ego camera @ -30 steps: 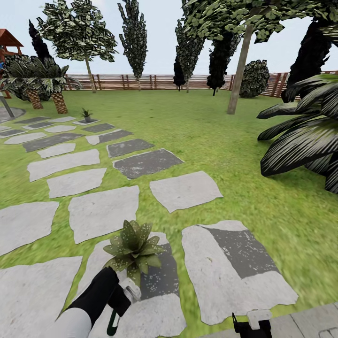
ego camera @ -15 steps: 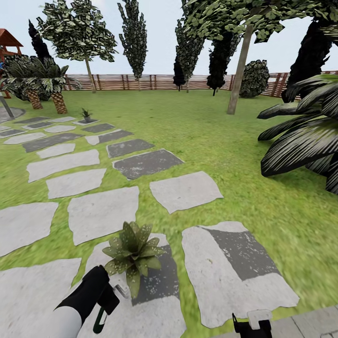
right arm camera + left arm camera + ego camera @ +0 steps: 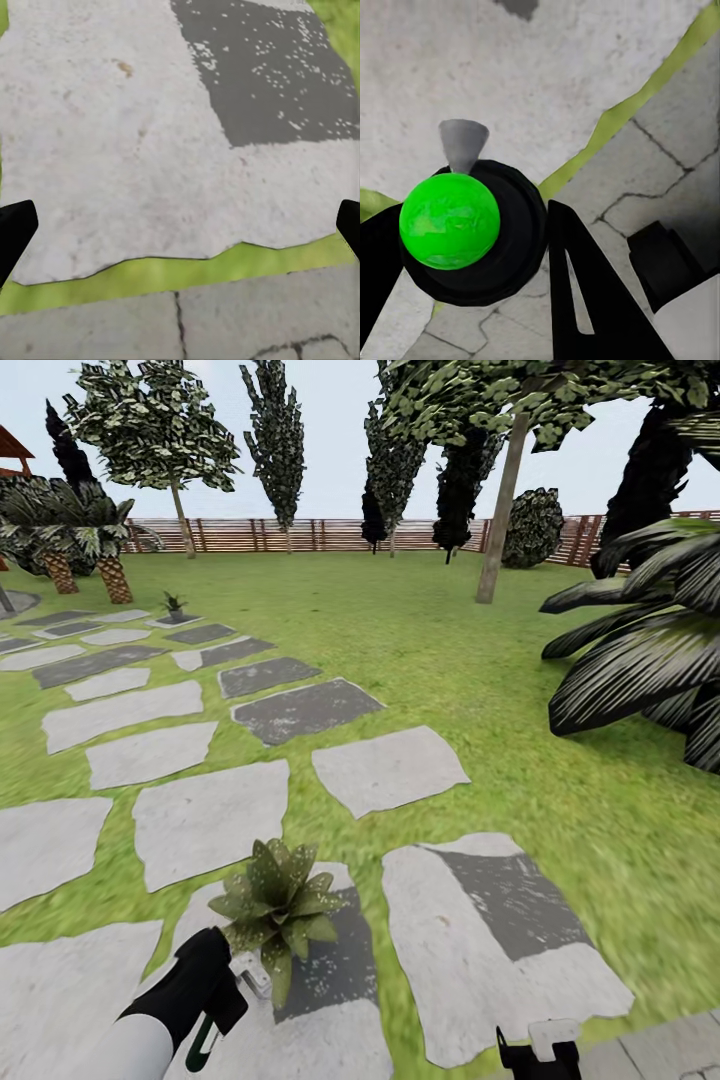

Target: Pick up the pesticide atomizer in the garden and spray insectifuge to fully cover both potted plants in the garden.

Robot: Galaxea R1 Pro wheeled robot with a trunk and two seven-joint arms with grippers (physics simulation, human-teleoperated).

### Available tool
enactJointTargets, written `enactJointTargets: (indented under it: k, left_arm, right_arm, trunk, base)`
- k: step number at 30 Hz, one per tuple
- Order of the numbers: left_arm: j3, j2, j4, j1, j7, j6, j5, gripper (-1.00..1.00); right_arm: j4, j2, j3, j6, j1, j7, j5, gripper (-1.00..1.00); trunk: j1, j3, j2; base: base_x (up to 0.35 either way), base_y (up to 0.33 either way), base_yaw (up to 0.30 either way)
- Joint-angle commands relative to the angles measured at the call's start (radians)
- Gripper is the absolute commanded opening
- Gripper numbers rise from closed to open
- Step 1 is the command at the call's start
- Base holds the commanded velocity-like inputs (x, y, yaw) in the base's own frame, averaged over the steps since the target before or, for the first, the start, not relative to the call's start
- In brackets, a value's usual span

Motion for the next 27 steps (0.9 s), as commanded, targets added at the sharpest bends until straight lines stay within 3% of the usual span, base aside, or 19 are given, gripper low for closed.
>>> enactJointTargets:
  k: [1,16,21,27]
  left_arm:
    - [0.002,-0.001,-0.001,0.0,-0.007,0.003,-0.006,-1.0]
    - [0.003,-0.001,0.012,0.008,-0.006,-0.002,-0.004,-1.0]
    - [0.003,-0.006,0.011,0.008,-0.006,-0.004,-0.004,-1.0]
    - [0.003,-0.007,0.014,0.008,-0.006,-0.005,-0.005,-1.0]
  right_arm:
    - [0.0,0.0,0.009,-0.003,0.0,-0.001,-0.01,1.0]
    - [0.0,0.004,0.009,-0.003,0.0,-0.003,-0.011,1.0]
    - [-0.001,0.004,0.009,-0.002,0.0,-0.002,-0.011,1.0]
    - [-0.001,0.004,0.009,-0.003,0.0,-0.003,-0.011,1.0]
  trunk:
    - [0.0,-0.001,0.0]
    - [0.0,-0.001,0.0]
    - [0.0,-0.001,0.0]
    - [0.0,-0.001,0.0]
  base:
    - [0.252,0.0,0.0]
    - [0.024,-0.004,0.081]
    - [0.206,-0.152,0.002]
    - [-0.117,-0.233,0.006]
